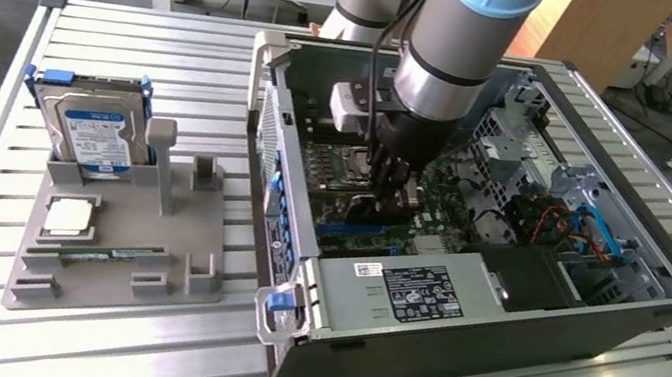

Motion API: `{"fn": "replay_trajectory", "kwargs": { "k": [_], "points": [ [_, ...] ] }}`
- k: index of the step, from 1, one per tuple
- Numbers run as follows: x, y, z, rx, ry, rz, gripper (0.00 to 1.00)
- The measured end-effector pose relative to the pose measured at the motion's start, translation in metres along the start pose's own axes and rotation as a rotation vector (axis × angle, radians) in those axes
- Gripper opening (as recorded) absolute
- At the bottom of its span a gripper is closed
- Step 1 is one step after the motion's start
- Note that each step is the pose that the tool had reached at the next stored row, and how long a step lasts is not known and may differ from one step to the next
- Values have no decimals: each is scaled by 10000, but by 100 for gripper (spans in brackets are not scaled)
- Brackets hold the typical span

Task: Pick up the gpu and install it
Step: 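Insert the gpu into the slot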

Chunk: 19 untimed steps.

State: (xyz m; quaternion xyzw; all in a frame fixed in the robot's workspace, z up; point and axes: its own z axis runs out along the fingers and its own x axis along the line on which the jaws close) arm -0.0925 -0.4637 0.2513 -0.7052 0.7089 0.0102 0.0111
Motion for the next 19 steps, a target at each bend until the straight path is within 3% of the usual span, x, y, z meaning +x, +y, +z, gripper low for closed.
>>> {"fn": "replay_trajectory", "kwargs": {
  "k": [4,19],
  "points": [
    [1,-19,-3,-142,3,5,27],
    [1,-22,11,-144,18,4,27]
  ]
}}
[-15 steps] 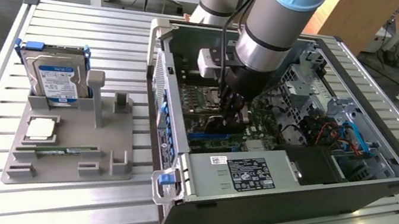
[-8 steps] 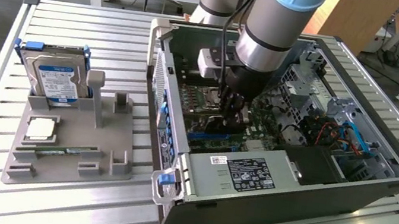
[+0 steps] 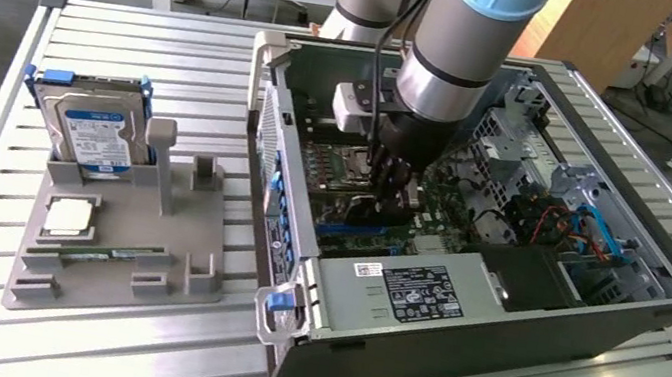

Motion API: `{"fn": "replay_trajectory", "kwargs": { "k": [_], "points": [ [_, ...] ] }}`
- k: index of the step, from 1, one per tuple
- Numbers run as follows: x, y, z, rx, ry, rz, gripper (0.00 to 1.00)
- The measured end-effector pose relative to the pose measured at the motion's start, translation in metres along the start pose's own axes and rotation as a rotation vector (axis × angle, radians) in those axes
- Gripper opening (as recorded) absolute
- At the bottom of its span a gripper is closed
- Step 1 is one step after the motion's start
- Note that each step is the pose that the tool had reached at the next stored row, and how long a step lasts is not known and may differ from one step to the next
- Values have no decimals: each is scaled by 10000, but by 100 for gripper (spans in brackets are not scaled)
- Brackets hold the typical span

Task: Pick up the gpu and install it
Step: 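Insert the gpu into the slot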

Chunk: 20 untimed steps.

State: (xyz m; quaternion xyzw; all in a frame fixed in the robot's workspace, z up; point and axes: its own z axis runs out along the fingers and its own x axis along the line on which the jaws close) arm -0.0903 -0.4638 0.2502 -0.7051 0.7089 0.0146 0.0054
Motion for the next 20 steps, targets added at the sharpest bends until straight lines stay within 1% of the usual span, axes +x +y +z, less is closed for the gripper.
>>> {"fn": "replay_trajectory", "kwargs": {
  "k": [2,20],
  "points": [
    [0,4,1,15,-1,0,27],
    [-1,5,14,30,1,-94,27]
  ]
}}
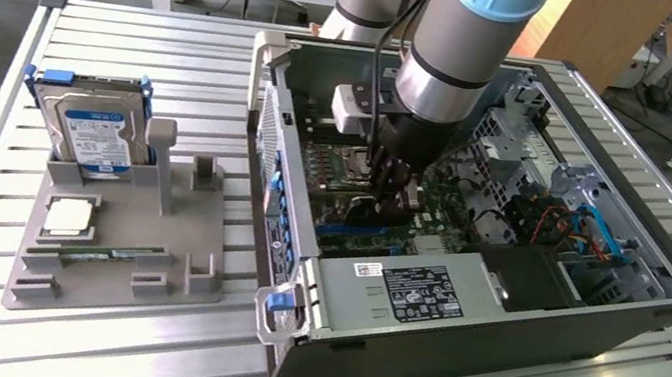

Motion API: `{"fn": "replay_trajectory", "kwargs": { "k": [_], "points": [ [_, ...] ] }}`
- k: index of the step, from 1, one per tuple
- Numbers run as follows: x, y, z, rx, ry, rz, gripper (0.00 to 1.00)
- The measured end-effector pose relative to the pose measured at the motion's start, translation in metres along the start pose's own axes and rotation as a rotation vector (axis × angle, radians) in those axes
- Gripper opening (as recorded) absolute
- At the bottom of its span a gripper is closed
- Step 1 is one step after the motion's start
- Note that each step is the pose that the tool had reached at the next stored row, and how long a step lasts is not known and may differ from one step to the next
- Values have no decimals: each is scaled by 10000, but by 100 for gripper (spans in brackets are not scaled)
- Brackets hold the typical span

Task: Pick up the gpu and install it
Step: 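Insert the gpu into the slot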

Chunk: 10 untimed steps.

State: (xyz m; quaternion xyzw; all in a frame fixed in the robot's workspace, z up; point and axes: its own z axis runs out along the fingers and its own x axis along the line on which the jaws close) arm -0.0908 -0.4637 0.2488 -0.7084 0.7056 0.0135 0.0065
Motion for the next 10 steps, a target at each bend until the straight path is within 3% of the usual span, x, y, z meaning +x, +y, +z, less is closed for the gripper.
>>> {"fn": "replay_trajectory", "kwargs": {
  "k": [10],
  "points": [
    [0,8,9,4,0,0,27]
  ]
}}
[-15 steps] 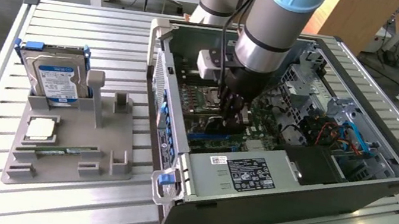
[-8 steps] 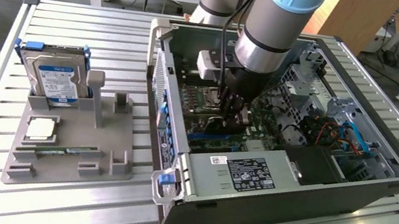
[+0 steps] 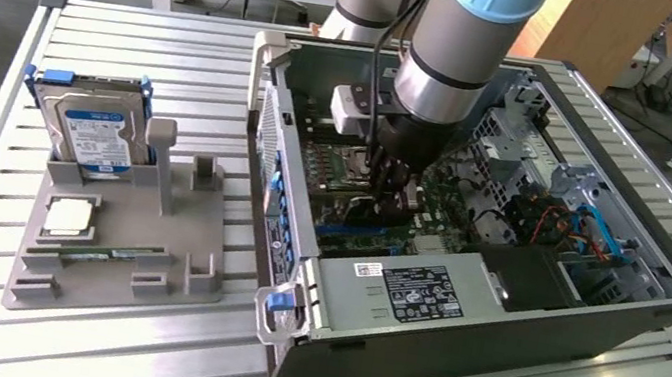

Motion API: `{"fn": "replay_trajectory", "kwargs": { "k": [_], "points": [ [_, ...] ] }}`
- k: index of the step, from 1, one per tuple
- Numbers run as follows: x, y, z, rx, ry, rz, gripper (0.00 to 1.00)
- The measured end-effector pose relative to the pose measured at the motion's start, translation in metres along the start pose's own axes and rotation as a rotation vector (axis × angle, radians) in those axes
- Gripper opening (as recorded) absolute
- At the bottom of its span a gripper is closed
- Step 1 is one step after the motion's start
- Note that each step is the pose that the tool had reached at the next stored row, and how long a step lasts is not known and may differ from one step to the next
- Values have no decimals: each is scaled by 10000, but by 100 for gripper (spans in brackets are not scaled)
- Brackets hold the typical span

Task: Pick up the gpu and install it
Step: 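Insert the gpu into the slot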

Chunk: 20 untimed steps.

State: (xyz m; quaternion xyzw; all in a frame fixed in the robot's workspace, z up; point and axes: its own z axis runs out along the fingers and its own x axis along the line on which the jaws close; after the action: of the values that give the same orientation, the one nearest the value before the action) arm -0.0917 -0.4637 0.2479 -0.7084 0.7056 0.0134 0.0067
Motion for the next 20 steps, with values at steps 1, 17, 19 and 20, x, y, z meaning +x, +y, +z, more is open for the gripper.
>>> {"fn": "replay_trajectory", "kwargs": {
  "k": [1,17,19,20],
  "points": [
    [0,0,0,0,1,0,27],
    [0,1,12,12,0,0,27],
    [1,1,12,12,0,0,27],
    [0,1,12,12,0,0,27]
  ]
}}
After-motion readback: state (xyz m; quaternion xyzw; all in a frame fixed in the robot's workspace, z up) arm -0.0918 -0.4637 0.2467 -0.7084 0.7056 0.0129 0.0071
